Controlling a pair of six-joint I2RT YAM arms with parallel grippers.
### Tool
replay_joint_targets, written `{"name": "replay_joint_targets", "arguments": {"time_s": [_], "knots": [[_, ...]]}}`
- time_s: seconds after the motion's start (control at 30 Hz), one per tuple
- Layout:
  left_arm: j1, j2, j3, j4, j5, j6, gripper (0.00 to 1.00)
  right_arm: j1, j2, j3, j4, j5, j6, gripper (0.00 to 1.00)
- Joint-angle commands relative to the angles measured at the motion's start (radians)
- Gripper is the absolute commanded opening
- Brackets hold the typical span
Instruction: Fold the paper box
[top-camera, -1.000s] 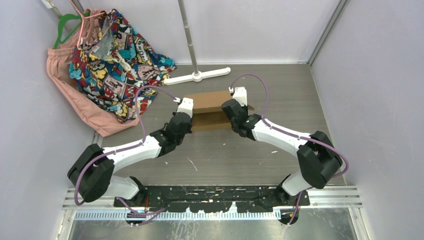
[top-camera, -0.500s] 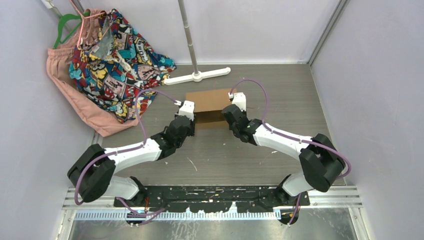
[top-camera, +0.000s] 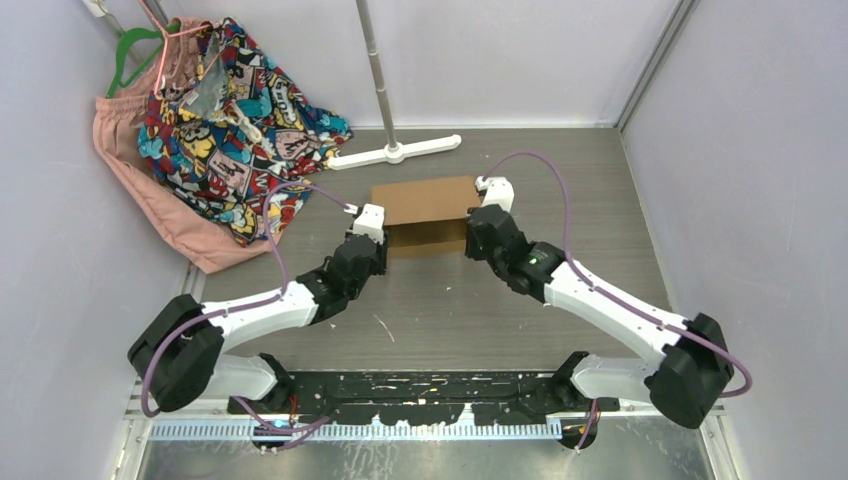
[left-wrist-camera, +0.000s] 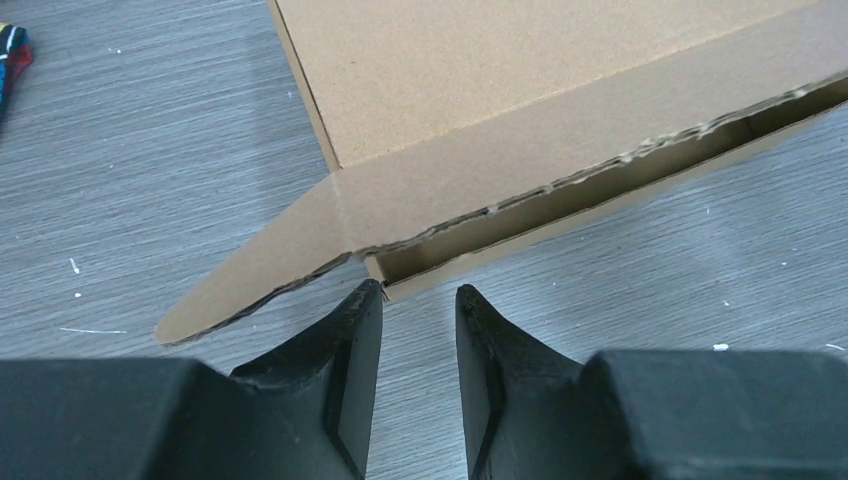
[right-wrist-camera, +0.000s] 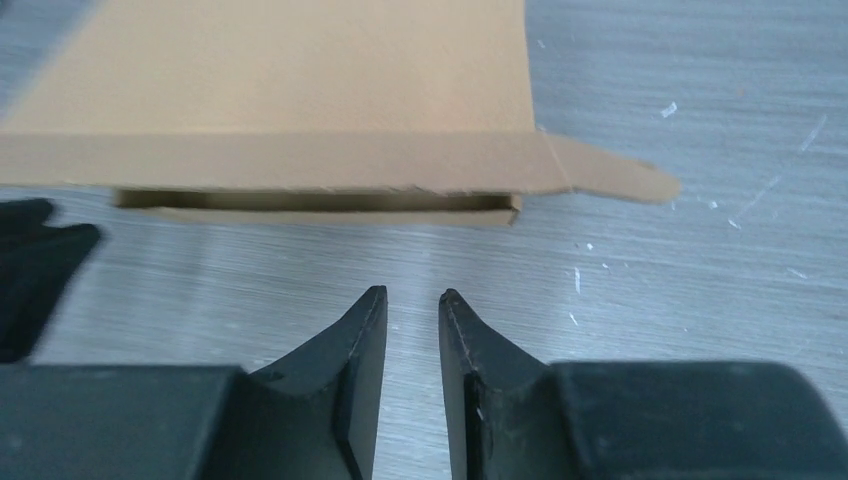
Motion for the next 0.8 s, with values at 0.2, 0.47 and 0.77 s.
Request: {"name": "replay_joint_targets", "arguments": {"time_s": [0.2, 0.47, 0.77], "knots": [[-0.026, -0.153, -0.017, -0.067, 0.008, -0.038, 0.39, -0.008, 0.043, 0.329, -0.162, -0.103, -0.074, 0.46], [-0.076, -0.361, -0.077, -0.196, 0.001, -0.065, 0.39, -0.086, 0.268, 0.509, -0.151, -0.229, -0.086, 0.53], [-0.111, -0.54, -0.037, -0.331, -0.068, -0.015, 0.4, -0.142, 0.374, 0.539, -0.142, -0.298, -0.09, 0.53]]}}
